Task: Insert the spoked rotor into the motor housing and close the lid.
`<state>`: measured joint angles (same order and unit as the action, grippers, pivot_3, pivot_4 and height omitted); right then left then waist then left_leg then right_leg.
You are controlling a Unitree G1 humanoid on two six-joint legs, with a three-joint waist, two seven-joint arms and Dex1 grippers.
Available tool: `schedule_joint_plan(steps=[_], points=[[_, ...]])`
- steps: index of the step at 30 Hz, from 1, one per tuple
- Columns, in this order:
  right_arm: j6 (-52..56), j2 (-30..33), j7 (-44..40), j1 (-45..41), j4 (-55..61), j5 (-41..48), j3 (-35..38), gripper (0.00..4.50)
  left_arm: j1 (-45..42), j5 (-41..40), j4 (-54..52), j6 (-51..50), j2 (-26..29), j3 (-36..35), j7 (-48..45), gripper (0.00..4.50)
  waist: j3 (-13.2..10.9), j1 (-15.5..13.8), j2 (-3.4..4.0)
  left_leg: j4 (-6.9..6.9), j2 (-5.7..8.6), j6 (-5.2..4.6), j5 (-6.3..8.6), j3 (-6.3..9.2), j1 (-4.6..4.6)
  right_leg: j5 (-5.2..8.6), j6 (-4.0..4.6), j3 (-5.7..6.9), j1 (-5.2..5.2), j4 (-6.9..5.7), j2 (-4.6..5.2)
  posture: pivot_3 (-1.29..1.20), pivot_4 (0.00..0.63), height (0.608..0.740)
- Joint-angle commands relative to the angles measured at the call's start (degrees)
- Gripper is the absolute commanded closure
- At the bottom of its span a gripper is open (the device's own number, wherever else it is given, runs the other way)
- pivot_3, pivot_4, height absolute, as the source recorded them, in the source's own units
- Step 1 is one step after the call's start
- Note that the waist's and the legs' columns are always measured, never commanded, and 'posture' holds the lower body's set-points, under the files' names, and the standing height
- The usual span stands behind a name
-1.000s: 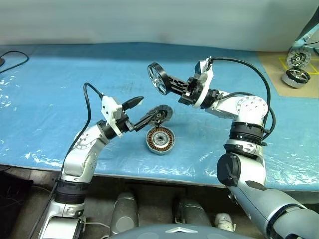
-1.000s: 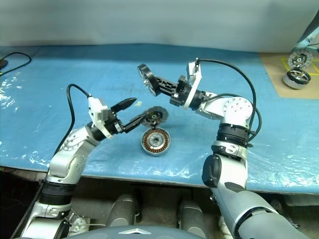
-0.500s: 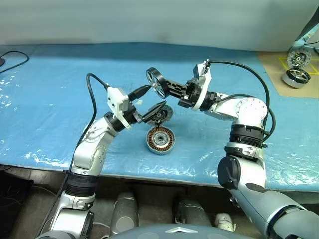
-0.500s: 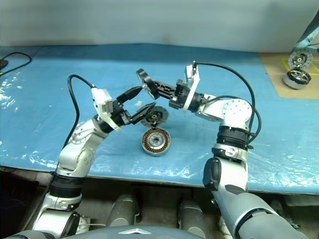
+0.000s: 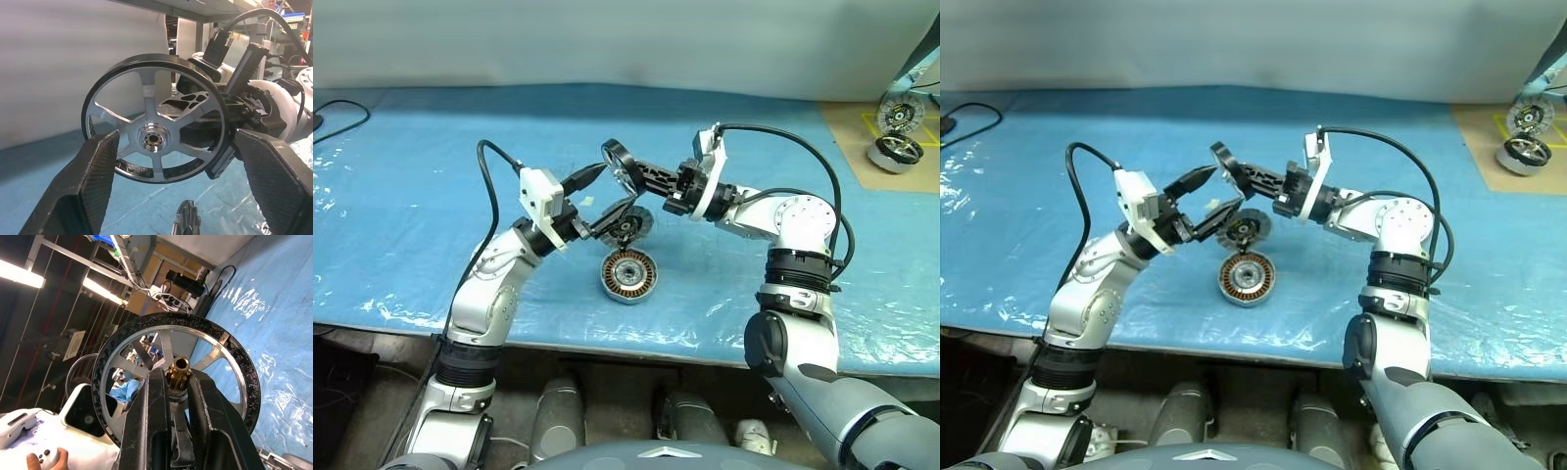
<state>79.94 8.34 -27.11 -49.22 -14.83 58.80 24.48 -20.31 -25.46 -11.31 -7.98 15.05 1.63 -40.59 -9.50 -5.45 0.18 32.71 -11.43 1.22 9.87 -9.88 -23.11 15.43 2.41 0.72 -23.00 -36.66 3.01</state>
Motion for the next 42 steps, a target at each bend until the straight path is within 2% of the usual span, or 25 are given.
schedule_joint_plan(steps=[1,4,39,42], points=[[-1.1,0.3,-0.1,-0.5,1.7,1.3,-0.3,4.35,-0.6,0.1,-1.1,0.7,0.1,-1.1,1.1,1.1,0.0,0.0,0.0,0.0,0.0,0.0,0.0,0.0,0.0,0.0,0.0,0.0,0.0,0.0,0.0,0.0,0.15,0.74],[-1.3,0.4,-0.1,-0.4,1.8,1.2,-0.7,4.35,-0.5,0.5,-1.3,0.3,0.5,-0.8,1.7,2.05,0.0,0.0,0.0,0.0,0.0,0.0,0.0,0.0,0.0,0.0,0.0,0.0,0.0,0.0,0.0,0.0,0.15,0.74],[-1.5,0.2,0.1,-0.5,3.2,2.5,-2.2,4.35,-3.5,2.9,8.0,3.9,-2.5,0.9,-0.1,2.05,0.0,0.0,0.0,0.04,0.03,-0.01,0.0,0.02,-0.01,-0.01,-0.02,0.0,0.01,-0.02,0.03,0.0,0.15,0.74],[-1.7,0.1,0.1,-0.3,3.3,2.4,-2.4,4.35,-3.4,2.8,8.4,4.4,-2.4,0.7,-0.6,2.6,0.0,0.0,0.0,0.04,0.03,-0.01,0.0,0.01,-0.01,-0.01,-0.02,0.0,0.01,-0.02,0.03,0.0,0.15,0.74]])
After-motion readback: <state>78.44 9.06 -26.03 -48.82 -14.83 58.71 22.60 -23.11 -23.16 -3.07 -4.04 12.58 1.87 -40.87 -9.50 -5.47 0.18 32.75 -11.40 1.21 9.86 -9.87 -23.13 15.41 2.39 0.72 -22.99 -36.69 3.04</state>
